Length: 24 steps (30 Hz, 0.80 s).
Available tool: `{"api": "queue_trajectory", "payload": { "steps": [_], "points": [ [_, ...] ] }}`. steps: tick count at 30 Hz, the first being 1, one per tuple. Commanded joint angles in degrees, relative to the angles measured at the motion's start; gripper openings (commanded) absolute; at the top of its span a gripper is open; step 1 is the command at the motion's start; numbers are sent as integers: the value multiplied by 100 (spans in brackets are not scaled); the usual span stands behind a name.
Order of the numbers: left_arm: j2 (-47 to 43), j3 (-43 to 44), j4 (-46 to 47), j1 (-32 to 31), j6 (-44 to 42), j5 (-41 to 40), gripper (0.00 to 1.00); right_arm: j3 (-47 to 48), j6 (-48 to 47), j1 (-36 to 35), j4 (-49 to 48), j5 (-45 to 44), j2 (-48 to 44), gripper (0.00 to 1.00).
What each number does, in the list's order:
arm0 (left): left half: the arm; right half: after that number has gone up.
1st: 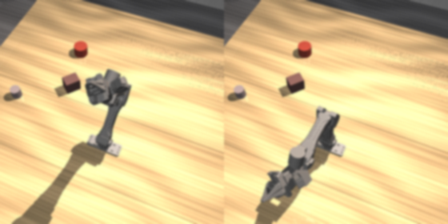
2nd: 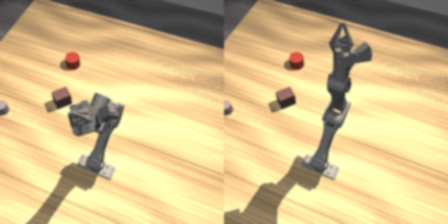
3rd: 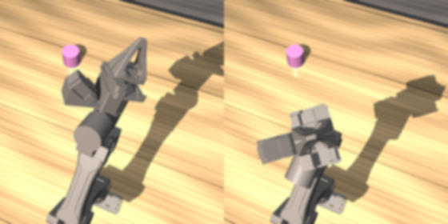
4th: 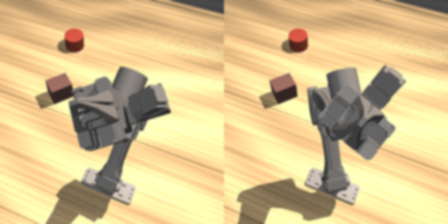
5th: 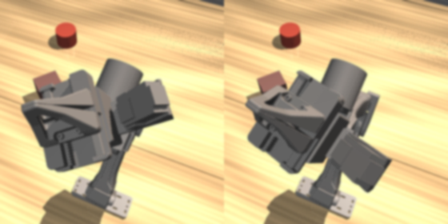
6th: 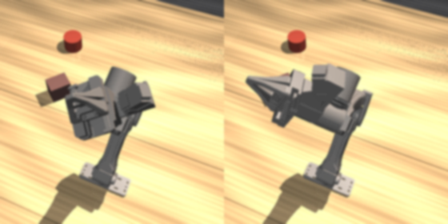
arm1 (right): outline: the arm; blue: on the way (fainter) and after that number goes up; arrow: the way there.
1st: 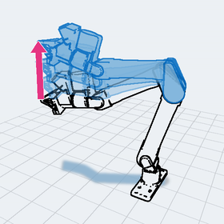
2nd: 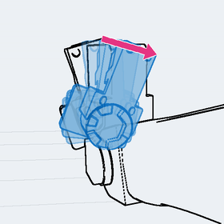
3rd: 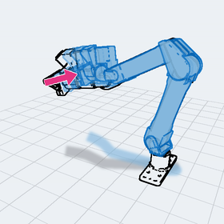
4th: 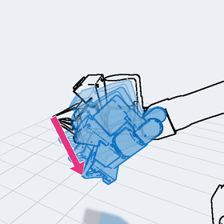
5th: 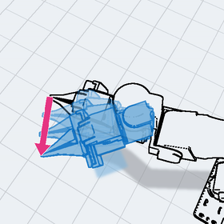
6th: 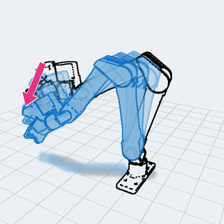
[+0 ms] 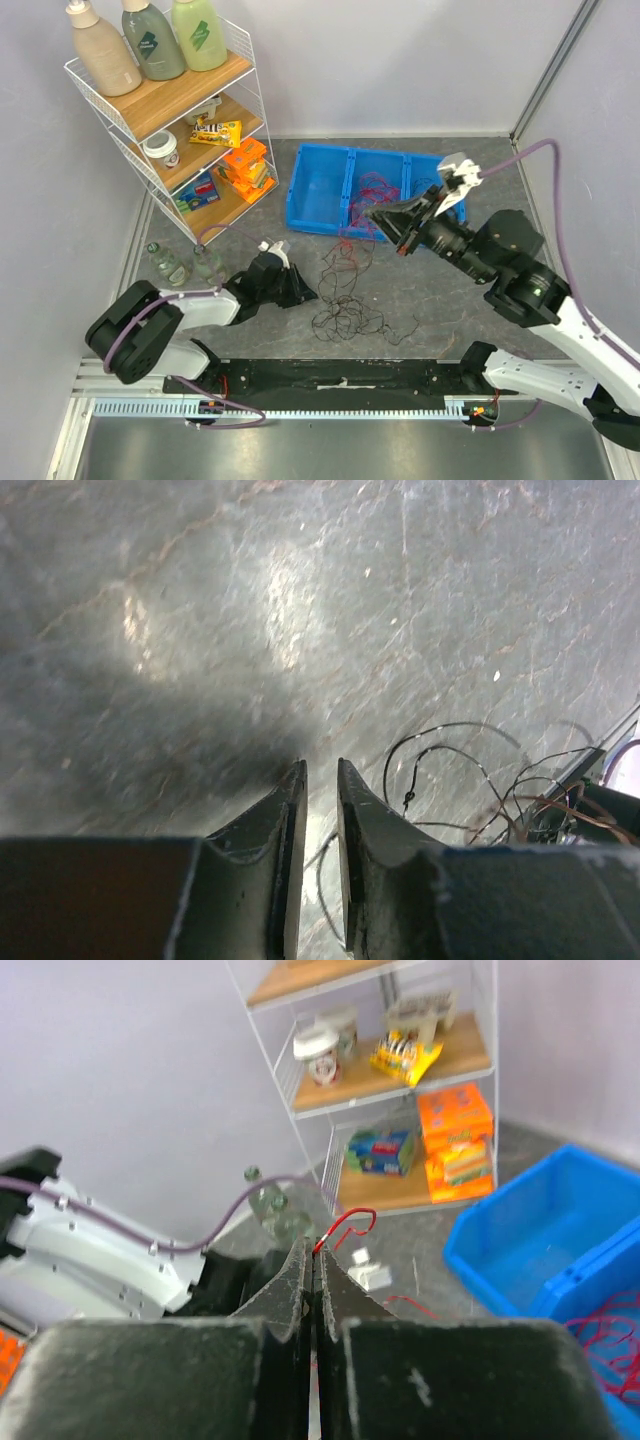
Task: Untangle the cables
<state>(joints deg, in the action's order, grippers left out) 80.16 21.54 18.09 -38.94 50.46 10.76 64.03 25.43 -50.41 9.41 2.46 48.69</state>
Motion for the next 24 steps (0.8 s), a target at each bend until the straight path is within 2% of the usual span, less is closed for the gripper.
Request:
{"api": "queue_trajectory", "payload": {
  "steps": [1,4,6,11,13,14,18,24],
  "points": [
    [-676,-352,-384,-8,-18,-249,25,785,-433,-21,395,-614,62,0],
    [-1168,-344,-770,0,-167,-417,26,1041,-548,-30,395,-746,36,0],
    [-1528,-282,-964,0,-308,-400,33,1059,-574,-30,395,-861,71,0],
    [-2635,-98,-606,-26,-913,389,62,551,-294,-30,360,-554,167,0],
    [-3066,-45,-421,-35,-1046,627,84,365,-171,-30,255,-501,124,0],
    [-3242,-10,-342,-44,-1116,716,88,312,-127,-30,220,-483,106,0],
    [-3463,271,-253,-52,-1415,936,90,312,58,-21,114,-264,62,0],
    [-2771,947,80,-368,-1767,1287,90,391,269,-30,61,114,36,0]
  ]
}}
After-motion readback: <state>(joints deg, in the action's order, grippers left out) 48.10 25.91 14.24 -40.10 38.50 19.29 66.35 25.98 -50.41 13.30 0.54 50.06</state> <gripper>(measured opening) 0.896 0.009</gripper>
